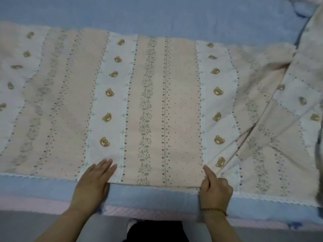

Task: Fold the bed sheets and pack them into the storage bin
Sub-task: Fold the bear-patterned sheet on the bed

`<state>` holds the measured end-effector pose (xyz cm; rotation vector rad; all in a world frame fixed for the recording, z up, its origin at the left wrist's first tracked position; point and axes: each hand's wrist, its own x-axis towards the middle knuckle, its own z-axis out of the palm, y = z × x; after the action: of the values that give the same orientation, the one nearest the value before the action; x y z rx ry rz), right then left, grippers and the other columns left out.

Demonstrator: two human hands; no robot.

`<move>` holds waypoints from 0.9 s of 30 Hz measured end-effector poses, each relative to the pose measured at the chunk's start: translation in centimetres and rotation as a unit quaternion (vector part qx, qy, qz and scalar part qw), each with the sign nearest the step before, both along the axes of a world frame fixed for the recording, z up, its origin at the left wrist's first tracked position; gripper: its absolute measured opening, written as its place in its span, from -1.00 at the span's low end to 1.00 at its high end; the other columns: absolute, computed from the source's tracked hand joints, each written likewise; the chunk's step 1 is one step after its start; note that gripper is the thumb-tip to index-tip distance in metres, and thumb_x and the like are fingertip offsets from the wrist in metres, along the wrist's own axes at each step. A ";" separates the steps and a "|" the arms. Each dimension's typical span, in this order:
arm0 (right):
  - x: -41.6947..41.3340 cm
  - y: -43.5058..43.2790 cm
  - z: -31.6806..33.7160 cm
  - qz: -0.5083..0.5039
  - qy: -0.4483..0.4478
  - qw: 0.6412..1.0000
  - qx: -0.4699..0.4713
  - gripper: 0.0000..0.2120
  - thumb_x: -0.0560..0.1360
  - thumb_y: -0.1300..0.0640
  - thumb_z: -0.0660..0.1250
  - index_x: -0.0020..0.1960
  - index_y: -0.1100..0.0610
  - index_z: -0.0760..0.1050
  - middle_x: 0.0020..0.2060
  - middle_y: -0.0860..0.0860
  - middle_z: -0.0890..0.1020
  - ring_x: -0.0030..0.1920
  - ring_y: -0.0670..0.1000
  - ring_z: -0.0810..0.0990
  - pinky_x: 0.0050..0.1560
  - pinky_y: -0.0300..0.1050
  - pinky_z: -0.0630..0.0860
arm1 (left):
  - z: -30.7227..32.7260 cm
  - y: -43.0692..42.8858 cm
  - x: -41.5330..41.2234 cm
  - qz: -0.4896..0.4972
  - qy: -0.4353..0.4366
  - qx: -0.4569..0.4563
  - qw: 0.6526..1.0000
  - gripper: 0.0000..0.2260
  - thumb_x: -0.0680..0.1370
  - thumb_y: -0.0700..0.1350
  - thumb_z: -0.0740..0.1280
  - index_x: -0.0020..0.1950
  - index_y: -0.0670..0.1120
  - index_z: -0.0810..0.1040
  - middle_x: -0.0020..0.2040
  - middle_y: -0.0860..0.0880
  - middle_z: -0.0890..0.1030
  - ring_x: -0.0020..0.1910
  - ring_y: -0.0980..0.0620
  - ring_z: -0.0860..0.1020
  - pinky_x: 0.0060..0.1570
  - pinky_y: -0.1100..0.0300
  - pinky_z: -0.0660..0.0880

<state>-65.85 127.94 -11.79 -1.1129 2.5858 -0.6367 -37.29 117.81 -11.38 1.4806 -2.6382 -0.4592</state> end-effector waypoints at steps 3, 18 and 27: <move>-0.4 -0.4 0.4 -0.040 -0.050 0.995 0.079 -0.67 0.54 0.08 0.12 0.21 0.06 0.54 -0.24 0.26 0.58 -0.10 0.23 0.49 -0.05 -0.11 0.17 | -0.6 0.4 -1.7 0.039 0.004 -0.043 0.998 -0.52 0.32 -0.13 0.06 0.02 -0.33 0.61 0.02 -0.33 0.61 0.07 -0.10 0.37 0.26 0.10 0.33; -15.8 5.4 3.2 0.070 0.030 0.967 0.243 -0.54 0.60 -0.08 -0.07 0.48 -0.02 0.09 0.51 -0.02 0.00 0.50 0.01 -0.04 0.47 0.00 -0.18 | 0.0 7.0 -20.7 -0.073 -0.036 0.005 0.997 -0.58 0.46 0.01 0.10 -0.01 -0.21 0.66 0.00 -0.25 0.65 -0.11 -0.25 0.65 -0.20 -0.15 0.55; -32.5 10.1 3.1 0.117 0.130 0.968 0.181 -0.59 0.39 0.02 0.12 0.10 0.08 0.60 0.21 0.15 0.55 0.29 0.15 0.35 0.33 0.03 -0.05 | 1.4 11.6 -43.5 -0.019 -0.016 0.099 0.995 -0.49 0.46 0.08 0.09 0.21 -0.21 0.55 0.21 -0.33 0.52 0.12 -0.36 0.53 0.05 -0.24 0.45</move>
<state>-98.37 138.04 -8.65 -1.4142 2.5725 0.0412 -80.79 129.43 -9.94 1.5030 -2.7184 -0.7249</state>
